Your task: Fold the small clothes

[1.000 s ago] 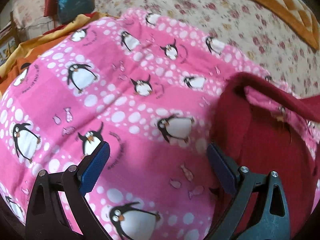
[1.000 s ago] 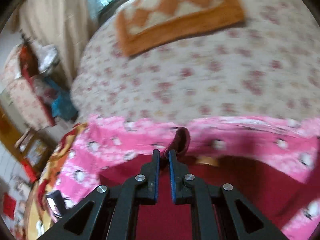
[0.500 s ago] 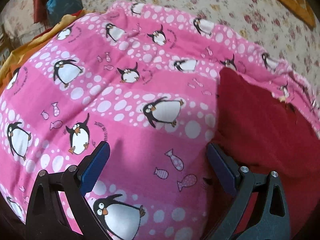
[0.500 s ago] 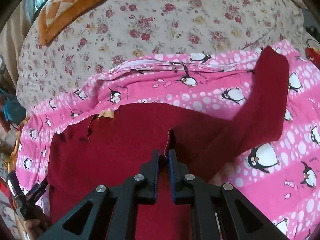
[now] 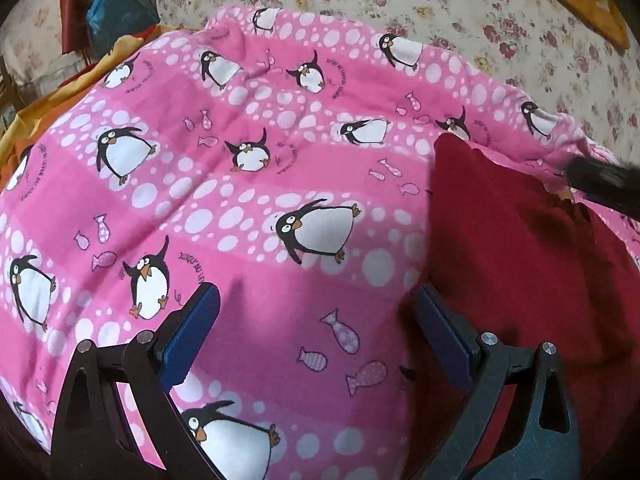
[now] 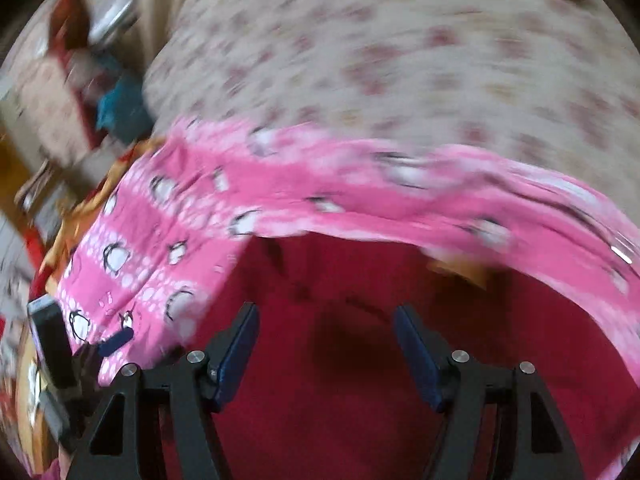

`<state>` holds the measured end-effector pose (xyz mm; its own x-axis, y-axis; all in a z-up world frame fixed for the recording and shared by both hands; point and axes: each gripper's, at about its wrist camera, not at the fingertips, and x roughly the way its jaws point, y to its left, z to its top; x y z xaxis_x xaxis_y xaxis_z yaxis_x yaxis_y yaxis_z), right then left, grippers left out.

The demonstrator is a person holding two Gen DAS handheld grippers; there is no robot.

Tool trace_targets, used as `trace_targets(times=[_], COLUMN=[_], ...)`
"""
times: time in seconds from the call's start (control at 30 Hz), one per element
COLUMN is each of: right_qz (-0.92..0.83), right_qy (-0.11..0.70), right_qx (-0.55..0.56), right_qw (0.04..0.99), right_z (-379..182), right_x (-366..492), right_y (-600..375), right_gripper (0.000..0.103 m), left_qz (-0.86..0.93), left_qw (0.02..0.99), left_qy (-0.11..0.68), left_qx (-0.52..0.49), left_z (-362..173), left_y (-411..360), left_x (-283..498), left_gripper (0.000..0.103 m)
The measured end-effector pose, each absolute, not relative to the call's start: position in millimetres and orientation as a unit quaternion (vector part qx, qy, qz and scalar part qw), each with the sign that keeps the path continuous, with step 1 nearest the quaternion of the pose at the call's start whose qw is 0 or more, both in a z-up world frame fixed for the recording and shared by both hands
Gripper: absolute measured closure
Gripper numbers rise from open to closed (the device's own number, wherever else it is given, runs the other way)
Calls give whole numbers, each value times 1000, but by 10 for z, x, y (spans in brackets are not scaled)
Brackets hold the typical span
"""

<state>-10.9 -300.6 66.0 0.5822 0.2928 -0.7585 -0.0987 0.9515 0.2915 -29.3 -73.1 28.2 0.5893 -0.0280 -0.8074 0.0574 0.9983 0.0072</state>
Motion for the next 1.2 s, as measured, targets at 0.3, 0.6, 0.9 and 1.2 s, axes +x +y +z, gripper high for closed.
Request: trace_targets(times=[0.3, 0.6, 0.9, 1.2], right_qz=[156, 129, -1, -133], right_qy=[504, 498, 470, 522], right_qx=[20, 63, 71, 81], right_qw=[849, 855, 880, 838], right_z=[156, 166, 663, 240], right_x=[661, 673, -559, -1039], right_y=[-2225, -2230, -3788, -4740], right_gripper=[97, 97, 37, 92], left_qz=[-21, -15, -68, -62], left_qw=[887, 886, 913, 895], left_qy=[461, 463, 403, 442], left_qx=[6, -4, 2, 6], left_z=[258, 281, 534, 344], left_y=[-666, -631, -848, -972], left_x=[-212, -194, -389, -307], left_gripper=[5, 5, 5, 5])
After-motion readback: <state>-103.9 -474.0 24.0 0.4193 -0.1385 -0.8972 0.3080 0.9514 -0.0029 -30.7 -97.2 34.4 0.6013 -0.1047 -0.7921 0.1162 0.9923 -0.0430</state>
